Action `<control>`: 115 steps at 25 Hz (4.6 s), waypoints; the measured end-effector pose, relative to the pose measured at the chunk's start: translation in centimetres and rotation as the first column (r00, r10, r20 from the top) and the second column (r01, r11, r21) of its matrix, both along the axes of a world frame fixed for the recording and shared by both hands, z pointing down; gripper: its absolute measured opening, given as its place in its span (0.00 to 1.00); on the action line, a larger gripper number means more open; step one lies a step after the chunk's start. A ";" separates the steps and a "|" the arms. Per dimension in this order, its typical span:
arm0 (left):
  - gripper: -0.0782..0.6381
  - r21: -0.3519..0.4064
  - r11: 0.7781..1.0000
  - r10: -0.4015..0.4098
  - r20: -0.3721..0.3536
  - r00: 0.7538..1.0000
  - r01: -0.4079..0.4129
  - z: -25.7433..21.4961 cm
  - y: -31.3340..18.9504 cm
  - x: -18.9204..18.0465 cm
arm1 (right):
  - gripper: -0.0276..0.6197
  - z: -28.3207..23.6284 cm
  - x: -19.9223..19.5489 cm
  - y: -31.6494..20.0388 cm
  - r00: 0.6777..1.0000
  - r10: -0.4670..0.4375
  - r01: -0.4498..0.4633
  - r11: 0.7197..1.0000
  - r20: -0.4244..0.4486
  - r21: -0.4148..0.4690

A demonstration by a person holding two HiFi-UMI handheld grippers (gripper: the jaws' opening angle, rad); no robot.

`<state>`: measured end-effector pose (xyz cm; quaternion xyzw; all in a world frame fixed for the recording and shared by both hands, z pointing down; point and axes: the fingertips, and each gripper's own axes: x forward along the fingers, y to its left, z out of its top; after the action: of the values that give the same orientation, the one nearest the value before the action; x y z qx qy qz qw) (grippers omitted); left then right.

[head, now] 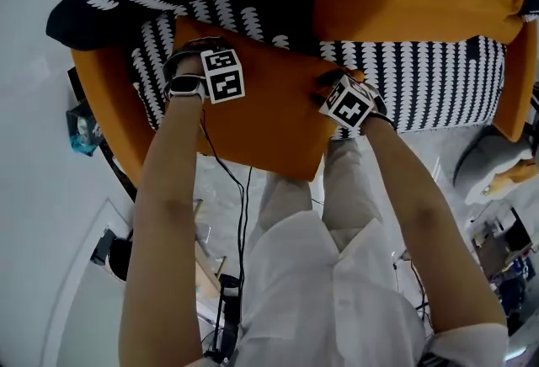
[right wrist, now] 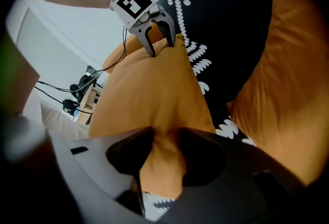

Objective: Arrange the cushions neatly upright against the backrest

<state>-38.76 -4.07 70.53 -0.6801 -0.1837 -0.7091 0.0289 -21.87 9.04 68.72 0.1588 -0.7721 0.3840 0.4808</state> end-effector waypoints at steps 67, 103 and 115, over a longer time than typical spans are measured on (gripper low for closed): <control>0.14 0.324 0.795 -0.461 -0.228 0.857 0.514 -18.2 -17.1 -12.7 | 0.09 -15.0 -7.5 -26.1 0.818 -0.320 0.549 0.685 -0.478 0.479; 0.13 -0.718 0.183 -0.717 -0.565 -0.408 0.672 -38.5 -1.0 -1.6 | 0.09 -33.5 8.1 -9.3 0.768 0.546 -0.636 0.596 0.335 0.489; 0.13 -0.654 0.435 -0.464 -0.752 -0.469 0.619 -54.0 -5.0 6.6 | 0.05 -48.8 15.3 -12.9 0.664 0.442 -0.745 0.312 0.603 0.590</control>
<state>-32.19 -9.06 16.49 -0.9221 0.3256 0.0700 -0.1969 -6.53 -3.86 19.89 0.5679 -0.8061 0.1622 0.0364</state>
